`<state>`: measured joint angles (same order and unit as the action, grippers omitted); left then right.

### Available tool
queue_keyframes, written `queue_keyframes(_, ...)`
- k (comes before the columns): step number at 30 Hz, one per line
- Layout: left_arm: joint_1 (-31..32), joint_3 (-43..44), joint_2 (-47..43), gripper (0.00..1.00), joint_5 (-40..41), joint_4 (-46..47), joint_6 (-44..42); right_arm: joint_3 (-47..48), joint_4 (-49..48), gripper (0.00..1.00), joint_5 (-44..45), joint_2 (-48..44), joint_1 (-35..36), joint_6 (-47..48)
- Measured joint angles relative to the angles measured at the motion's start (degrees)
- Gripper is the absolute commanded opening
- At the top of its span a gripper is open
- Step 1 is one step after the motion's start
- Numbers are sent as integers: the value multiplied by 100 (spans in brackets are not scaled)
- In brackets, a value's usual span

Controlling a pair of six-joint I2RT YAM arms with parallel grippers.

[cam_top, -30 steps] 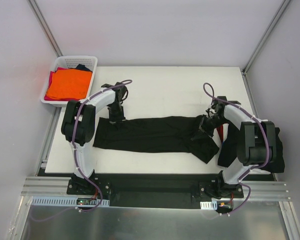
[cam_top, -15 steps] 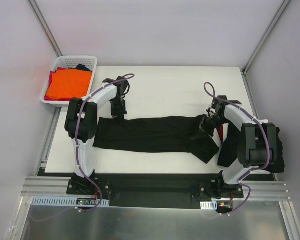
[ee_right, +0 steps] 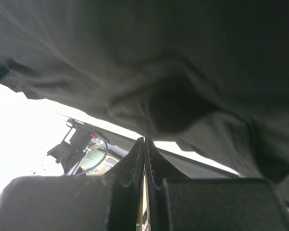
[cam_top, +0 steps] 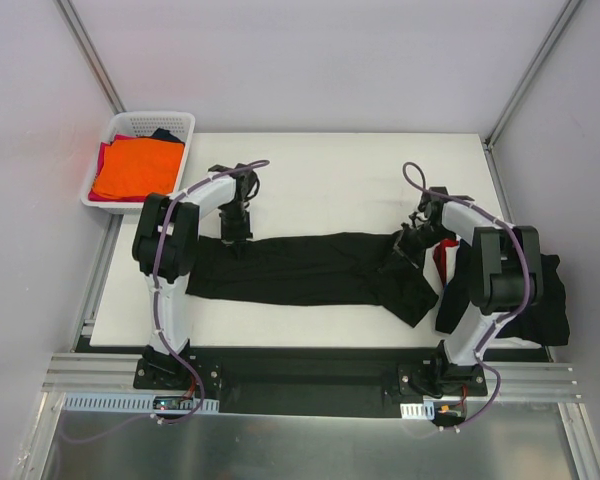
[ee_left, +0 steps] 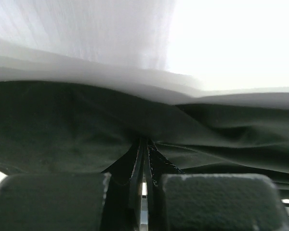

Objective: Fold and stack the t-shirts

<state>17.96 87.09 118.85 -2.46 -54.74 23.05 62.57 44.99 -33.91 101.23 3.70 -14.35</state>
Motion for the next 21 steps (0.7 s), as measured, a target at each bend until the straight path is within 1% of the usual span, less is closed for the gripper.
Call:
queue_keyframes(5,-7,-254,-87,0,4,-7,0,358,-236,1,-15,483,0,-55)
queue_keyframes(13,-35,-492,-275,0,4,0,0,1263,-343,1,-59,1414,-127,-70)
queue_keyframes(16,-44,-612,-391,0,-7,28,13,1825,-326,1,-83,1803,-249,-111)
queue_keyframes(21,-37,-1060,-739,0,-55,26,164,3005,-256,1,-20,2496,-260,-157)
